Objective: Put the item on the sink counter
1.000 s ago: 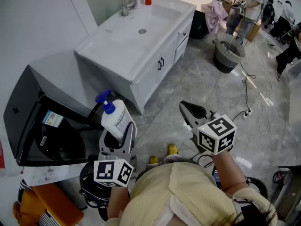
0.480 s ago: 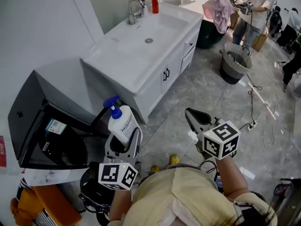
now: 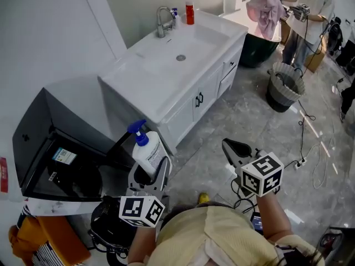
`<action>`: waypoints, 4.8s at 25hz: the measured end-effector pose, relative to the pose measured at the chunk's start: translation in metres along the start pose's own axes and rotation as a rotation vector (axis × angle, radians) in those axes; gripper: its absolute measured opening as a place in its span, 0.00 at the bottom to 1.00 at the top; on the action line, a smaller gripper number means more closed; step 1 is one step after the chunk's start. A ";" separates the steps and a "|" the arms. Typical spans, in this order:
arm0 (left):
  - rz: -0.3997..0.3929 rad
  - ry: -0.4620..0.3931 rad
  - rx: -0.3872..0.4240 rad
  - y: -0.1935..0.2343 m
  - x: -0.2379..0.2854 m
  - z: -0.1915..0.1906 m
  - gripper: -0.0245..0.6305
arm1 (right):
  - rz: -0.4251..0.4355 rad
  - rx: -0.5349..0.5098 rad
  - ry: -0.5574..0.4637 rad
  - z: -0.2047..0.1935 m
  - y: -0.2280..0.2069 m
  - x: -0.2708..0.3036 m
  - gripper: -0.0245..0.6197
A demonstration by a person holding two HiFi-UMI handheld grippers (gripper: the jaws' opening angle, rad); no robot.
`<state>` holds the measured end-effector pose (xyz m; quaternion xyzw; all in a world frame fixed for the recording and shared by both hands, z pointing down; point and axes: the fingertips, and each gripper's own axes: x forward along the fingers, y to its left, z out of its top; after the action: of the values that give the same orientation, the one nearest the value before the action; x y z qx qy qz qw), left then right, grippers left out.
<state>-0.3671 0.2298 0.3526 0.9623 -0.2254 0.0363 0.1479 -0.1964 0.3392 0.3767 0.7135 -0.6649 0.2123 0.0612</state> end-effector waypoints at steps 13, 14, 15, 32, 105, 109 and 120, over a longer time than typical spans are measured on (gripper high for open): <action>-0.022 0.006 -0.013 -0.004 0.042 0.006 0.48 | 0.037 0.016 0.035 -0.002 -0.022 0.022 0.08; -0.032 0.006 -0.014 -0.002 0.047 0.008 0.48 | 0.033 0.013 0.035 0.002 -0.023 0.026 0.08; -0.041 0.006 -0.016 0.001 0.053 0.010 0.48 | 0.028 0.011 0.035 0.005 -0.025 0.031 0.08; -0.170 0.026 -0.005 0.050 0.142 0.042 0.48 | -0.024 -0.011 0.058 0.055 -0.044 0.118 0.08; -0.037 0.016 -0.003 0.038 0.448 0.071 0.48 | 0.133 -0.059 0.081 0.150 -0.297 0.246 0.08; -0.021 0.006 -0.017 0.055 0.465 0.076 0.48 | 0.150 -0.073 0.096 0.160 -0.303 0.271 0.08; 0.022 0.006 -0.044 0.097 0.501 0.084 0.48 | 0.183 -0.088 0.121 0.185 -0.315 0.327 0.08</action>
<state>0.0390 -0.0904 0.3668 0.9562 -0.2361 0.0359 0.1695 0.1600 0.0029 0.3971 0.6323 -0.7310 0.2304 0.1127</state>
